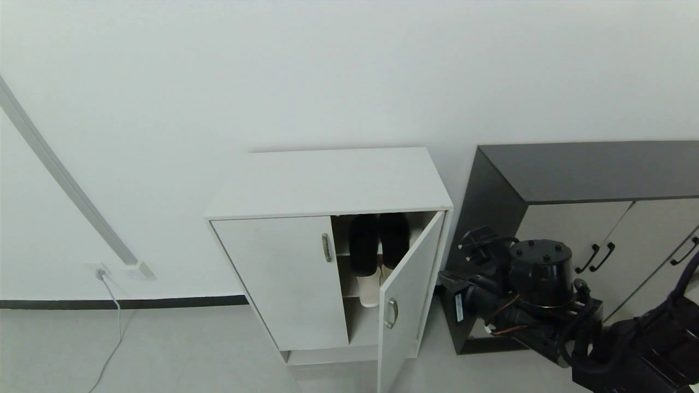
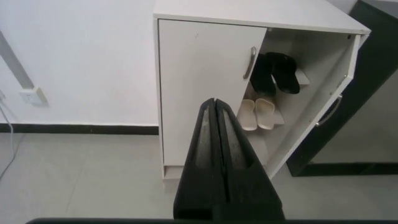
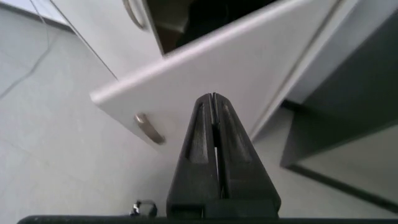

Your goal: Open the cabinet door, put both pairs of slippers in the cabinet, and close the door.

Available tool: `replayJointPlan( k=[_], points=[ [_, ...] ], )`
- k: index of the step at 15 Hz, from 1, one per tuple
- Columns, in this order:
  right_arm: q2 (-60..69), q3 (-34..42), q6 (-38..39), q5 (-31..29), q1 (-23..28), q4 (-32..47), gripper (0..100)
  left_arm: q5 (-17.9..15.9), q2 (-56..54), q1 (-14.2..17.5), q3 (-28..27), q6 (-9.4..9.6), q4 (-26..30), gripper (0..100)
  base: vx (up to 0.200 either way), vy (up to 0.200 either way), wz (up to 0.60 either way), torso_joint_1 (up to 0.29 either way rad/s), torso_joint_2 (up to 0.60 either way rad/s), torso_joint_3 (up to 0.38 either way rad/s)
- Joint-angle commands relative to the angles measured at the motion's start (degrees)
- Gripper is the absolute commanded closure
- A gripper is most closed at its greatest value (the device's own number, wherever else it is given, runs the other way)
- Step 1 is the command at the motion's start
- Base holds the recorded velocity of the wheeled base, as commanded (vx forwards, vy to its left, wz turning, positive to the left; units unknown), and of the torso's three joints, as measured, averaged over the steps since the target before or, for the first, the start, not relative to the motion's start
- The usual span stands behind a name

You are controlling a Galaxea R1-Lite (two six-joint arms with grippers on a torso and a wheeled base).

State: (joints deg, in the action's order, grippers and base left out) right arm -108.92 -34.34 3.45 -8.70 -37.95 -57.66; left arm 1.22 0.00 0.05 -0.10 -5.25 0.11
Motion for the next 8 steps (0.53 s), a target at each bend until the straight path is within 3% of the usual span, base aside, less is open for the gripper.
replayJointPlan(
  k=[1, 8],
  points=[
    [-2.7, -0.55, 0.15, 0.79, -0.02, -0.43, 100, 0.01, 0.09, 0.04, 0.01, -0.02, -0.02, 100, 0.0, 0.0, 0.0, 0.0, 0.0, 0.0],
    [-14.56, -9.43, -0.11, 1.58, 0.07, -5.62, 100, 0.01, 0.0, 0.04, 0.01, -0.02, -0.02, 100, 0.0, 0.0, 0.0, 0.0, 0.0, 0.0]
  ],
)
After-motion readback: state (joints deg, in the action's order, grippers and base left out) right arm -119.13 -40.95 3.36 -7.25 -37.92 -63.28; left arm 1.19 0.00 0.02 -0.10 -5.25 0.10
